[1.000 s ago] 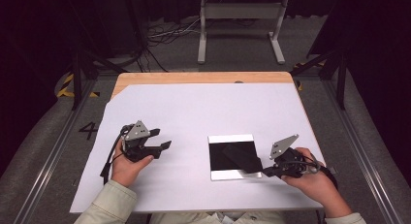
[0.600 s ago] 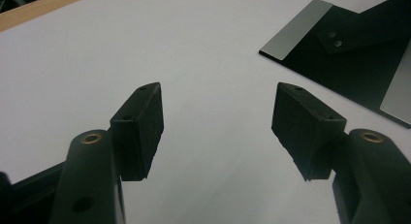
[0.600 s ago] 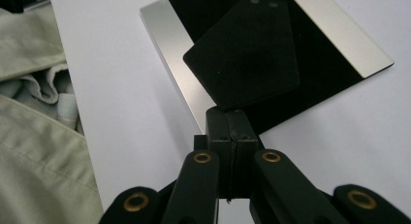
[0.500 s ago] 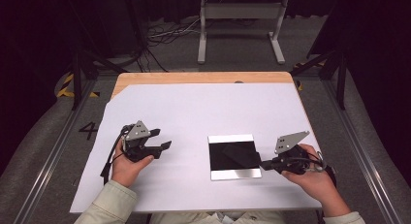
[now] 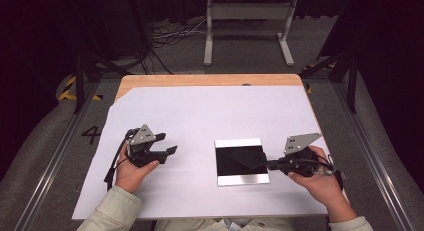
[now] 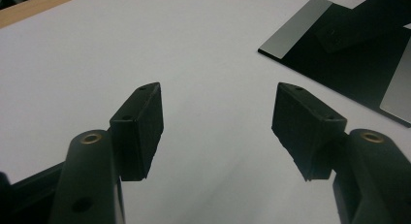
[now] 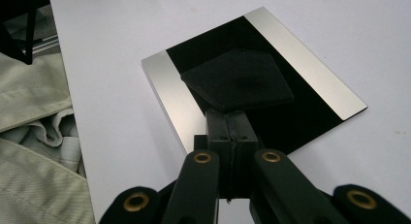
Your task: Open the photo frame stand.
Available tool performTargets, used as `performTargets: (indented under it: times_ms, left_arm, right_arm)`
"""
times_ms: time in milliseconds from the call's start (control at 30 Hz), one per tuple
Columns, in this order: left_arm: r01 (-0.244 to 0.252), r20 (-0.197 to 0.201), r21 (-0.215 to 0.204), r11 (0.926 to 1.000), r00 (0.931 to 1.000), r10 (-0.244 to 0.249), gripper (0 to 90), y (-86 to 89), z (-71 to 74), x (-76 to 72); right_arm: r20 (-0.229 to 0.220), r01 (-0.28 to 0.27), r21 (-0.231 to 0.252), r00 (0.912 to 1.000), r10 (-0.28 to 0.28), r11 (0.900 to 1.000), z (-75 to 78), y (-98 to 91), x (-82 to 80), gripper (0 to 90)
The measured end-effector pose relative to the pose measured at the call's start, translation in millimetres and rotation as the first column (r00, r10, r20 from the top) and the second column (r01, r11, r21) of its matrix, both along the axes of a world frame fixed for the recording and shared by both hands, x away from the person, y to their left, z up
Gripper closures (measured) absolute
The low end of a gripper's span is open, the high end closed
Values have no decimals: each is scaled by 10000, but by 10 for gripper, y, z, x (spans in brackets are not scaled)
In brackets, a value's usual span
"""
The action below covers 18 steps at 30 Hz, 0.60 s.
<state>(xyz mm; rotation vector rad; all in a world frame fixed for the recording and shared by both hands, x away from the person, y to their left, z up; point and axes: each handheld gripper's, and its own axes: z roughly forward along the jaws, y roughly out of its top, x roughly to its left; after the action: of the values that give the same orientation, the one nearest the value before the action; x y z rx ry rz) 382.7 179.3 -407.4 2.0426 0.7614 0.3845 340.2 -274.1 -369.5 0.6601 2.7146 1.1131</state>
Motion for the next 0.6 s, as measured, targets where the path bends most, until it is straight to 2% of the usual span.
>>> performTargets:
  times_ms: [233,600]
  left_arm:
    - [11,0,19,10000,10000,-11,365,-3,-2,0]
    - [20,5,-47,10000,10000,-20,365,3,2,6]
  right_arm:
    - [38,19,-14,10000,-19,10000,-4,3,-9,900]
    - [157,111,-388,9998,-105,9992,24,-24,-35,900]
